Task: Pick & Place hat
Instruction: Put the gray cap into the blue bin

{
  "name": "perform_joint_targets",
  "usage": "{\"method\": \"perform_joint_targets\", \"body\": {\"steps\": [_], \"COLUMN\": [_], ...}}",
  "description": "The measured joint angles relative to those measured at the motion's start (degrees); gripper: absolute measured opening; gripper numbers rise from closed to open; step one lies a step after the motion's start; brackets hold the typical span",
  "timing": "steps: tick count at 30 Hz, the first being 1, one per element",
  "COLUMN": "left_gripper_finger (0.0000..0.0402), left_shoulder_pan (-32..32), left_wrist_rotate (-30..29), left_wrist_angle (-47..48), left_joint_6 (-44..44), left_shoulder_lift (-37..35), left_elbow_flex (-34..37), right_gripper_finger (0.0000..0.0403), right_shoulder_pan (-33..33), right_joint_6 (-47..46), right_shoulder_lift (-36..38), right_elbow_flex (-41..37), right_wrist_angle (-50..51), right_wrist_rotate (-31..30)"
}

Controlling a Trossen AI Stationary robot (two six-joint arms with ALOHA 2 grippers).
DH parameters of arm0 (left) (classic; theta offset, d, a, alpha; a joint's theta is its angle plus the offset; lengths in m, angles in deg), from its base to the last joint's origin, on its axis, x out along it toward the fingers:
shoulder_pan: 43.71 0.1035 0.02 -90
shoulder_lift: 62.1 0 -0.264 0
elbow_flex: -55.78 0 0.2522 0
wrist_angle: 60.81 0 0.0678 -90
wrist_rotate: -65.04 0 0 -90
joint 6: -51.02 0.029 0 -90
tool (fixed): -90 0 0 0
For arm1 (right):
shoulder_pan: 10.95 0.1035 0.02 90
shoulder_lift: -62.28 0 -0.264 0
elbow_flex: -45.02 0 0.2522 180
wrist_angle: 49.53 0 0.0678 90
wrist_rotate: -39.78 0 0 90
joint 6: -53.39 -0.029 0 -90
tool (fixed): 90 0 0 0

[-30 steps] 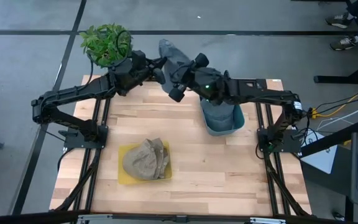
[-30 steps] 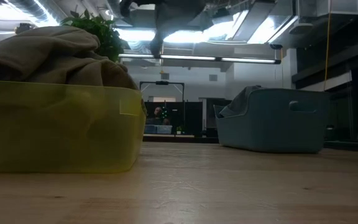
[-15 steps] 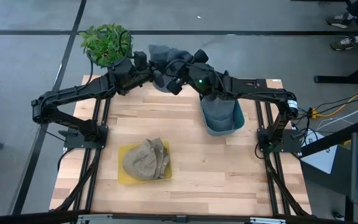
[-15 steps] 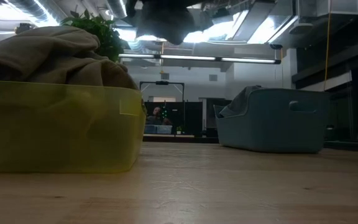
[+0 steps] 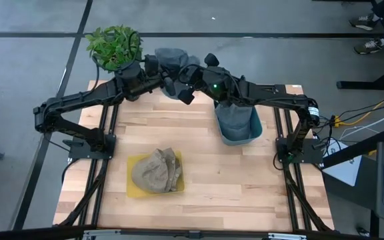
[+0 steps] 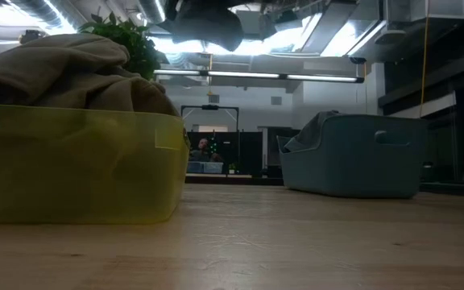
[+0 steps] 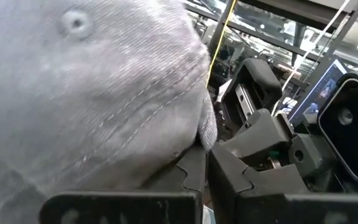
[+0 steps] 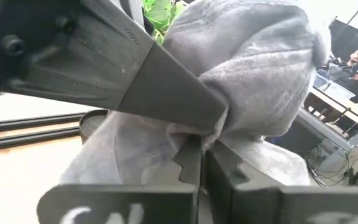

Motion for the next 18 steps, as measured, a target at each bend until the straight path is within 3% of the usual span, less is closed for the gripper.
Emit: {"method": "perform_joint_targets", "body": {"steps": [8, 14, 18], "left_gripper_finger": [0.0020, 0.0071, 0.0113], "left_shoulder_pan": [0.0, -0.1, 0.0], "left_wrist_rotate": [1.7, 1.9, 4.6], "left_wrist_angle": [4.5, 13.6, 16.1], "left_joint_6": [6.4, 7.6, 7.9], "left_shoulder_lift": [-2.4, -6.4, -8.7], "left_elbow_flex": [0.0, -0.1, 0.0], "right_gripper_finger": [0.0006, 0.0004, 0.0003], "right_shoulder_pan": [0.2, -0.1, 0.0], "right_joint_6": [0.5, 1.1, 0.8], "right_shoulder_lift": [0.8, 3.5, 5.6], "right_elbow_flex": [0.0, 0.0, 0.0], "right_wrist_angle": [2.0, 7.2, 11.7], "right_wrist_rotate": [-1.3, -2.5, -0.1]}}
